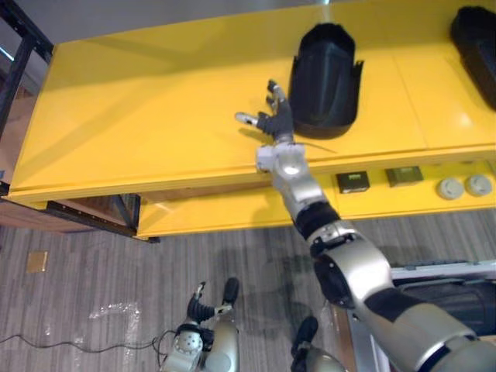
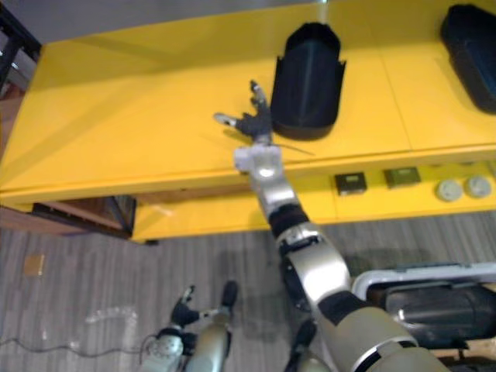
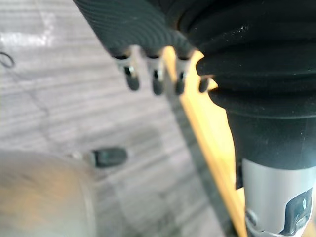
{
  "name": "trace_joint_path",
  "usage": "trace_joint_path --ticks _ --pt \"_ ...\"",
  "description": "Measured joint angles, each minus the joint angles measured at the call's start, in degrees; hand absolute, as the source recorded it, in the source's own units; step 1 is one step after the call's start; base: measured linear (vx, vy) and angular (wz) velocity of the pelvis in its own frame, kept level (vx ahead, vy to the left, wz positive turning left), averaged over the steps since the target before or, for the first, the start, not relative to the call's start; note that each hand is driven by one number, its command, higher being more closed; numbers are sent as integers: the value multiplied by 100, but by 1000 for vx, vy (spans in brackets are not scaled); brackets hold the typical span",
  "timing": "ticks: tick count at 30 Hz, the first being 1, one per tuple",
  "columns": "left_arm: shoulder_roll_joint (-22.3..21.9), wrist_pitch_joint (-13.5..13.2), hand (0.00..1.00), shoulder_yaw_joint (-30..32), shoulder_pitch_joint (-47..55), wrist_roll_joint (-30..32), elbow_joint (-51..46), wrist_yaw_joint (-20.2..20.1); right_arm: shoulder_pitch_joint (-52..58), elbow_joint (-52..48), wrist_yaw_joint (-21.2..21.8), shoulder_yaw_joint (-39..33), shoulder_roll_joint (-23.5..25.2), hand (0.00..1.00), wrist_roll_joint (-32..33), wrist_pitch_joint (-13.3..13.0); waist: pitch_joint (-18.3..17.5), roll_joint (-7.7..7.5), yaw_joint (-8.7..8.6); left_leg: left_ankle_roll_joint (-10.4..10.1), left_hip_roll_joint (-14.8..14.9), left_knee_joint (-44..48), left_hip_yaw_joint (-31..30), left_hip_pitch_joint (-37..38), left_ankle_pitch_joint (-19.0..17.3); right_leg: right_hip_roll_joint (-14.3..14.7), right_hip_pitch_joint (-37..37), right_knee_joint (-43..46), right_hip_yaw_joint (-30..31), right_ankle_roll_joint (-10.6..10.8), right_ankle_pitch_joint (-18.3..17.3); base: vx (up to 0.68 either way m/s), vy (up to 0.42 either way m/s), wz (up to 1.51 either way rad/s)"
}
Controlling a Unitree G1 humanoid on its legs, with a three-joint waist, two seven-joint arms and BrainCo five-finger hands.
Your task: Walk over and take plastic housings, then place them on the shelf
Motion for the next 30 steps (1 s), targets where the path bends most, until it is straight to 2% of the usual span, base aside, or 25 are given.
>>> trace_joint_path --ticks 8,14,19,30 --pt "10 -2 0 -200 -37 -136 61 7 -208 9 -122 -90 -101 0 -431 -59 106 116 -8 12 -48 1 16 -99 8 -94 -210 233 32 37 -134 4 1 0" --pt "7 1 0 -198 -86 -154 111 11 -128 -138 -71 205 -102 0 -425 -77 109 121 -9 12 -54 1 51 -104 8 -105 -279 293 95 40 -154 2 -3 -3" --pt "-7 1 0 -191 -85 -156 113 18 140 -455 46 565 -58 0 -415 -100 112 126 -88 12 -47 0 62 -97 8 -102 -281 306 101 39 -156 0 -1 -1" --pt "-187 6 0 -24 -72 -161 133 39 387 -690 14 553 -12 0 -471 4 114 117 -187 12 -11 0 207 85 8 -76 -170 283 227 34 -137 6 -6 -5"
